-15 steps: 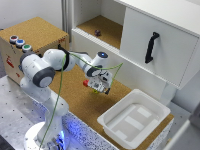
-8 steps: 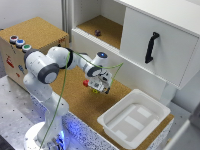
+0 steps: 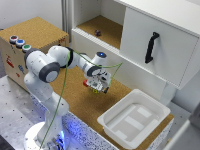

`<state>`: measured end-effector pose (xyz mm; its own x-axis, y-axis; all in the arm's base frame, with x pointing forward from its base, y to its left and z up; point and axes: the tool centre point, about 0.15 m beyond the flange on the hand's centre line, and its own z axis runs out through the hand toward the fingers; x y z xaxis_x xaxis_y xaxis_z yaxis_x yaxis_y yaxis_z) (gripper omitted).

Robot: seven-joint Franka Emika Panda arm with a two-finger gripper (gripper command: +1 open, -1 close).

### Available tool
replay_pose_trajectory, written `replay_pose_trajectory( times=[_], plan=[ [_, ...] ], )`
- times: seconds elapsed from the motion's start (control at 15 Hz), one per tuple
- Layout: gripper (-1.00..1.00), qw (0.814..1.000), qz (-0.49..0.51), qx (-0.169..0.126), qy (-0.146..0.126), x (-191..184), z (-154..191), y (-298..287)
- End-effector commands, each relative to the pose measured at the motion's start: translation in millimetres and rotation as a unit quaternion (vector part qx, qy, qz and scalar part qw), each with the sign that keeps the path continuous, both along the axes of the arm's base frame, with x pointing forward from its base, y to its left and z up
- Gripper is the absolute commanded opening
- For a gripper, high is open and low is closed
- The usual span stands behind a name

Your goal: Pick up the yellow block

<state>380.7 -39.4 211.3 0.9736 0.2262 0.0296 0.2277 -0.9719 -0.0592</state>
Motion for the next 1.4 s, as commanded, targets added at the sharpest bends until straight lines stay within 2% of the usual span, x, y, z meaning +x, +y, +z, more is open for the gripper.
replay_pose_trajectory(
  times=[0.0,0.47,0.6,0.8,0.93,1.0,1.13,1.33],
  plan=[
    [-1.0,0.999,-0.005,-0.031,0.012,-2,8,-4],
    [-1.0,1.0,-0.002,-0.021,0.01,-7,22,-8],
    [-1.0,1.0,-0.009,-0.015,0.021,-4,26,-9],
    [-1.0,0.997,-0.068,0.007,0.028,2,30,-21],
    [-1.0,0.992,-0.124,0.013,0.025,7,38,-18],
    [-1.0,0.989,-0.148,0.002,0.02,10,42,-12],
    [-1.0,0.981,-0.191,0.002,0.017,13,45,-4],
    [-1.0,0.957,-0.29,0.019,0.018,17,45,-7]
  ],
)
